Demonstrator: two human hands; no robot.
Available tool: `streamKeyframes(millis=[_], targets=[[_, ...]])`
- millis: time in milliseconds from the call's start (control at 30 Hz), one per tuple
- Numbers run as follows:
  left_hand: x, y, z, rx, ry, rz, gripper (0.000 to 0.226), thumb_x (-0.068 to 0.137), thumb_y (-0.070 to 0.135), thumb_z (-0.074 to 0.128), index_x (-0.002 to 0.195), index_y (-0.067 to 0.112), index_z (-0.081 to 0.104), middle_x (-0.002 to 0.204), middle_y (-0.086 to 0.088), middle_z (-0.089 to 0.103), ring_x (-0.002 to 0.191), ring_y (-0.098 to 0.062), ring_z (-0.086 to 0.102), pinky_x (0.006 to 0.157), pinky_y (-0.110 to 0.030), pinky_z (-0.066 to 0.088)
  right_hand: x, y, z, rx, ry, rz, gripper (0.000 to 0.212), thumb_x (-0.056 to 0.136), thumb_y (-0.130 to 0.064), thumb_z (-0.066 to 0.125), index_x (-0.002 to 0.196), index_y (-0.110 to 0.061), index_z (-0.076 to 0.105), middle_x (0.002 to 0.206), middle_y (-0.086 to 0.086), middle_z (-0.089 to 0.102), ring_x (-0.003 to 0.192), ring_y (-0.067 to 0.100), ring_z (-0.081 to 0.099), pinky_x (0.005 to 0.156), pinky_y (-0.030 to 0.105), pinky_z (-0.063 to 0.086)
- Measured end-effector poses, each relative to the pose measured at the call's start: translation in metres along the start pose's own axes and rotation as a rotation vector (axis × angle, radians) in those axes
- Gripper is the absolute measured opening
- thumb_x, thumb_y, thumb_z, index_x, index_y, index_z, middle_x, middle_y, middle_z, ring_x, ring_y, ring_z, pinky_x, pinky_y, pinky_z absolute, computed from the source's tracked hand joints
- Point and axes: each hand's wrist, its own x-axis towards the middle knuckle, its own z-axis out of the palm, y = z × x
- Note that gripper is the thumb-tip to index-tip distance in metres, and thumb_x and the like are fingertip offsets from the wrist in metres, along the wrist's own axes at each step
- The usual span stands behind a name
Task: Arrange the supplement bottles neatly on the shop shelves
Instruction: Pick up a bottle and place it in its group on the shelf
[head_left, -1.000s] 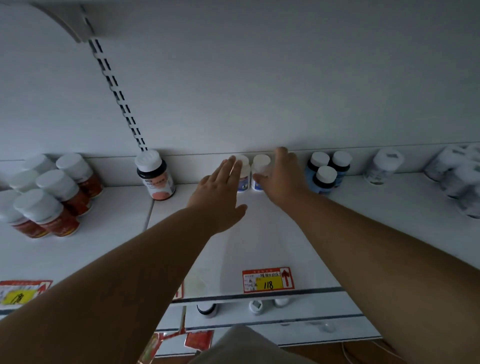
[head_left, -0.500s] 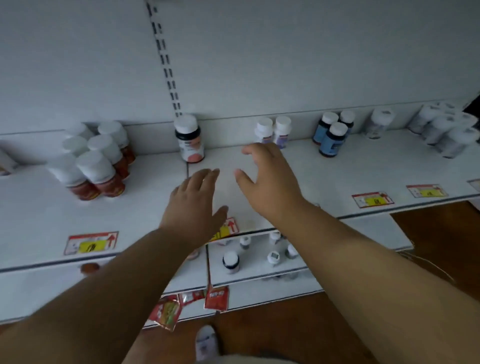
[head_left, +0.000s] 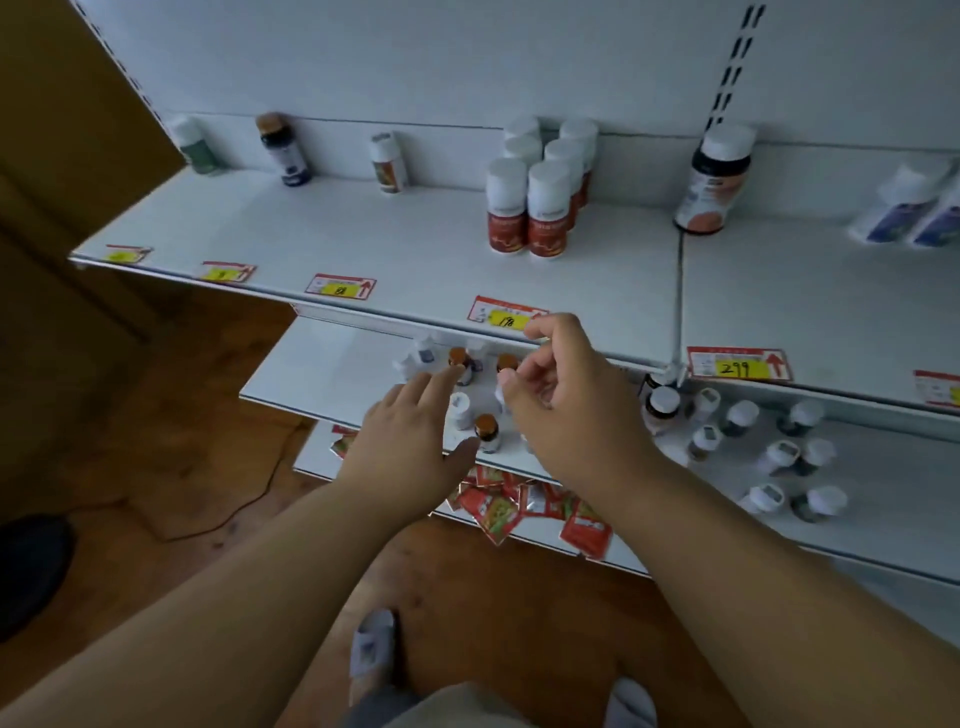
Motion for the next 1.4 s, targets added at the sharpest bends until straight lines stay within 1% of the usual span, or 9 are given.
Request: streamKeyframes(millis=[167, 333, 533, 667, 900, 1033, 1133, 1267, 1400], targets=[[-0.007, -0.084, -0.007, 0.005, -0.046, 0.032, 0.075, 0.090, 0.051, 0.059, 0.151, 0.031, 0.021, 0.155, 0.006, 0.033, 0.139, -0.020, 0.035, 0.111, -0.037, 0.032, 0.003, -0.029, 0.084, 0.016, -0.040, 0.127, 0.023, 0.095, -0.037, 0.061, 0.114, -0.034, 0.049, 0.097, -0.014, 0.057, 0.087, 0.001, 0.056, 0.072, 0.023, 0.049], [0.012, -0.206, -0.018, 0.040, -0.107, 0.066, 0.075, 0.092, 0.047, 0.057, 0.153, 0.031, 0.016, 0.157, 0.004, 0.029, 0.141, -0.022, 0.031, 0.116, -0.040, 0.028, 0.036, -0.063, 0.212, -0.013, -0.015, 0.197, 0.028, 0.094, -0.035, 0.063, 0.120, -0.031, 0.052, 0.116, -0.011, 0.055, 0.102, 0.004, 0.058, 0.088, 0.036, 0.055], [0.050, -0.317, 0.012, -0.044, -0.143, 0.051, 0.076, 0.092, 0.049, 0.057, 0.153, 0.033, 0.013, 0.157, 0.006, 0.028, 0.141, -0.021, 0.033, 0.113, -0.038, 0.030, 0.079, -0.045, 0.330, -0.079, -0.046, 0.379, 0.038, 0.093, -0.037, 0.064, 0.127, -0.034, 0.047, 0.134, -0.008, 0.052, 0.117, 0.009, 0.056, 0.084, 0.024, 0.053], [0.095, -0.374, 0.085, -0.166, -0.084, -0.051, 0.078, 0.088, 0.051, 0.060, 0.151, 0.033, 0.018, 0.154, 0.004, 0.034, 0.137, -0.023, 0.039, 0.110, -0.042, 0.038, 0.126, 0.020, 0.416, -0.146, -0.092, 0.414, 0.049, 0.093, -0.036, 0.065, 0.136, -0.031, 0.043, 0.140, -0.001, 0.044, 0.121, 0.014, 0.052, 0.072, 0.007, 0.036], [0.168, -0.434, 0.200, -0.230, 0.034, -0.060, 0.075, 0.085, 0.050, 0.063, 0.148, 0.031, 0.027, 0.148, 0.000, 0.043, 0.130, -0.025, 0.047, 0.104, -0.043, 0.045, 0.189, 0.139, 0.524, -0.166, -0.023, 0.371, 0.066, 0.091, -0.029, 0.070, 0.145, -0.031, 0.031, 0.148, 0.004, 0.039, 0.129, 0.019, 0.049, 0.090, 0.018, 0.041], [0.193, -0.459, 0.251, -0.249, 0.054, -0.057, 0.074, 0.085, 0.047, 0.064, 0.148, 0.028, 0.030, 0.147, -0.001, 0.044, 0.130, -0.026, 0.047, 0.104, -0.045, 0.044, 0.223, 0.194, 0.570, -0.163, 0.047, 0.432, 0.077, 0.093, -0.024, 0.067, 0.149, -0.039, 0.016, 0.153, 0.009, 0.025, 0.128, 0.023, 0.049, 0.103, 0.035, 0.049], [0.204, -0.473, 0.277, -0.258, 0.046, -0.046, 0.074, 0.085, 0.045, 0.064, 0.149, 0.029, 0.030, 0.148, 0.000, 0.044, 0.131, -0.024, 0.046, 0.105, -0.043, 0.043, 0.248, 0.218, 0.601, -0.185, 0.129, 0.423, 0.072, 0.093, -0.022, 0.065, 0.147, -0.038, 0.019, 0.156, 0.012, 0.020, 0.127, 0.026, 0.051, 0.103, 0.040, 0.050], [0.221, -0.475, 0.296, -0.385, 0.065, -0.045, 0.070, 0.087, 0.041, 0.063, 0.148, 0.032, 0.029, 0.148, 0.005, 0.043, 0.128, -0.017, 0.047, 0.101, -0.034, 0.043, 0.264, 0.237, 0.608, -0.284, 0.291, 0.296, 0.053, 0.094, -0.019, 0.064, 0.137, -0.027, 0.034, 0.143, 0.014, 0.038, 0.119, 0.029, 0.055, 0.094, 0.040, 0.056], [0.227, -0.483, 0.301, -0.513, 0.090, -0.058, 0.061, 0.091, 0.044, 0.050, 0.147, 0.036, 0.029, 0.149, 0.008, 0.038, 0.117, -0.004, 0.042, 0.091, -0.027, 0.035, 0.258, 0.232, 0.611, 0.024, 0.291, 0.236, 0.056, 0.093, -0.018, 0.065, 0.137, -0.027, 0.031, 0.121, -0.002, 0.043, 0.104, 0.019, 0.056, 0.090, 0.035, 0.056]])
